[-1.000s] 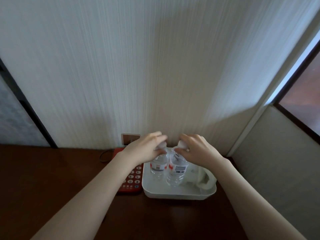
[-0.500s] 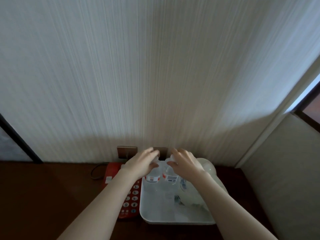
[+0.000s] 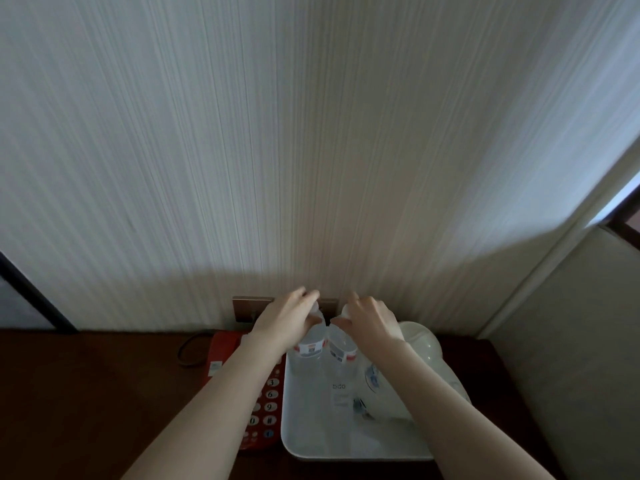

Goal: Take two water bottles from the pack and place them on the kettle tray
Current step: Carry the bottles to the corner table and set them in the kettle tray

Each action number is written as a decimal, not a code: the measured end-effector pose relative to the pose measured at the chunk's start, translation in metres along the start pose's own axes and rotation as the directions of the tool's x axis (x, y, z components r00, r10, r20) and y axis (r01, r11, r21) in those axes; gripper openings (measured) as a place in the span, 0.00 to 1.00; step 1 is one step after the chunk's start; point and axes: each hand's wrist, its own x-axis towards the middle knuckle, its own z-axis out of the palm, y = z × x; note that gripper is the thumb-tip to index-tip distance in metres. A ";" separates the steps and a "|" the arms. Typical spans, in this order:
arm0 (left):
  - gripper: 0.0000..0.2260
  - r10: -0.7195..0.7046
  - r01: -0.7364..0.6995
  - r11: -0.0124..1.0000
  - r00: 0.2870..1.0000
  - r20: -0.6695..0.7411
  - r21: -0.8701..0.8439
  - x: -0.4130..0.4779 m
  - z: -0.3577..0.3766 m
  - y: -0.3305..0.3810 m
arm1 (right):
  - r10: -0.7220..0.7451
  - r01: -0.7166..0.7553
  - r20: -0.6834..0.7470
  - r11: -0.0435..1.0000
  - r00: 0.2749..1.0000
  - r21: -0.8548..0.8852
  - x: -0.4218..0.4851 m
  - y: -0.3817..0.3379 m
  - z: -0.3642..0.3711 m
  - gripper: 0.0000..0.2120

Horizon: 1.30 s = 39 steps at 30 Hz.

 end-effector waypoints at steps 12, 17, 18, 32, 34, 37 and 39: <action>0.04 -0.157 0.154 0.920 0.987 -0.020 0.361 0.016 0.000 0.017 | 0.086 -0.085 0.064 0.996 0.994 -0.016 0.010 0.000 -0.014 0.23; 0.25 -0.152 0.147 0.988 0.977 0.151 0.039 0.019 0.002 0.010 | -0.127 0.116 0.182 0.991 0.975 0.072 0.004 0.008 -0.014 0.20; 0.28 -0.119 0.131 0.990 0.977 0.176 -0.057 0.016 -0.001 0.007 | -0.140 0.129 0.170 0.989 0.975 0.075 0.005 0.008 -0.013 0.17; 0.23 -0.079 0.089 0.976 0.995 0.059 -0.198 0.015 -0.004 -0.004 | -0.076 0.070 0.044 0.990 0.996 0.126 0.018 -0.002 -0.002 0.12; 0.23 -0.084 0.093 0.974 0.995 0.054 -0.208 0.015 -0.002 -0.005 | -0.065 0.061 0.031 0.990 0.997 0.127 0.017 -0.002 -0.001 0.12; 0.23 -0.067 0.076 0.971 0.997 0.044 -0.225 0.016 -0.001 -0.005 | -0.054 0.050 0.030 0.991 0.998 0.125 0.017 -0.002 -0.001 0.12; 0.22 -0.054 0.063 0.971 0.997 0.048 -0.232 0.017 -0.002 -0.005 | -0.050 0.044 0.043 0.991 0.998 0.128 0.017 -0.002 -0.002 0.13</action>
